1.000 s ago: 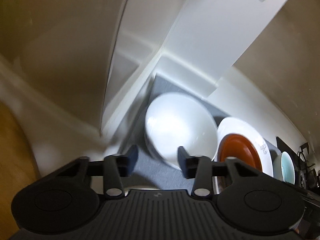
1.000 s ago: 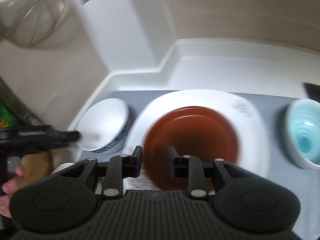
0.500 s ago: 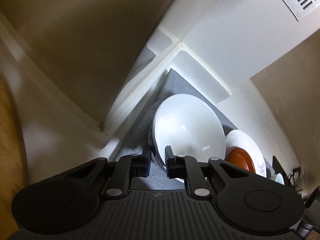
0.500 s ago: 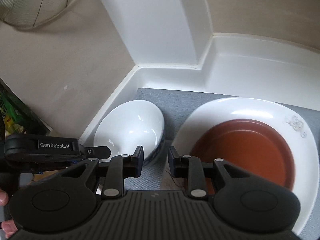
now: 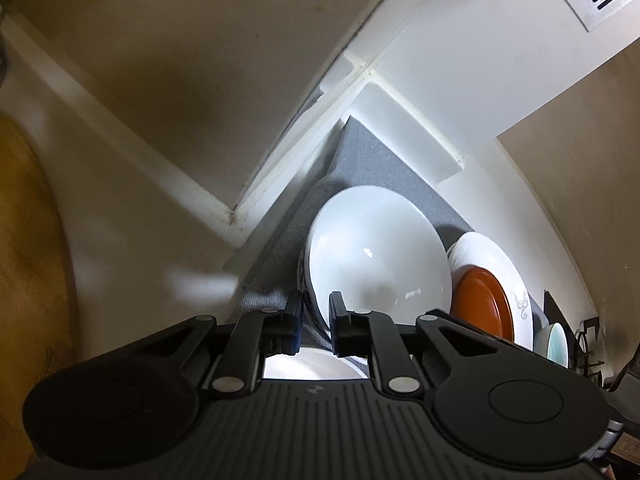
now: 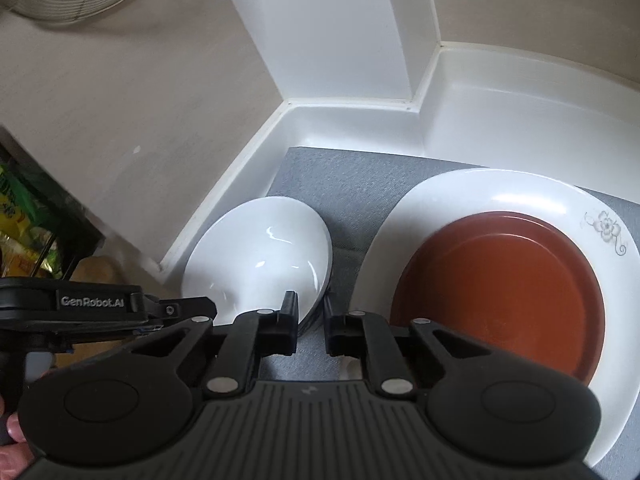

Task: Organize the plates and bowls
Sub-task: 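Move both grippers to the white bowl and close on its rim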

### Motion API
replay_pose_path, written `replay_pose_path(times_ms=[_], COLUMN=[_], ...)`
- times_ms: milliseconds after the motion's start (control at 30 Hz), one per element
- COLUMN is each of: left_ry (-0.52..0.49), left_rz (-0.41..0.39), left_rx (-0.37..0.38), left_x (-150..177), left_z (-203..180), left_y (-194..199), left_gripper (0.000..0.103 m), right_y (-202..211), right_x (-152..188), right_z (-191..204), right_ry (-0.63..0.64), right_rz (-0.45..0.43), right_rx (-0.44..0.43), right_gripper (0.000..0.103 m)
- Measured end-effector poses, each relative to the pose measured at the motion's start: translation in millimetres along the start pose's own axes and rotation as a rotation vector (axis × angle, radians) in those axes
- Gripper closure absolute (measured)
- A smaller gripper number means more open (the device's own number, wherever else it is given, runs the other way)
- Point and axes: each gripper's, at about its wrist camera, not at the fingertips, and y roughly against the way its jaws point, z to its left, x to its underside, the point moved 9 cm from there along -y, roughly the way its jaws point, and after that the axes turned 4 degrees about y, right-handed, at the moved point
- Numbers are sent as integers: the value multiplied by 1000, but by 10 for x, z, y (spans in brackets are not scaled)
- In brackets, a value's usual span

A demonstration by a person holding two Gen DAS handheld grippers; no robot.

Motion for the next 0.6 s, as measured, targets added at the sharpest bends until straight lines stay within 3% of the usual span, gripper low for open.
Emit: replay_pose_path(times_ms=[233, 400, 600], left_ry=[15, 13, -8], left_rz=[-41, -44, -70], left_rx=[-44, -50, -82], left_x=[-100, -89, -136], left_z=[14, 18, -126], left_y=[-156, -140, 43], left_gripper=[89, 91, 91], right_y=[-159, -184, 7], right_x=[-43, -47, -162], right_z=[2, 15, 91], right_ry=[40, 32, 24], right_rz=[11, 6, -61], right_rx=[35, 39, 15], right_gripper=[83, 86, 88])
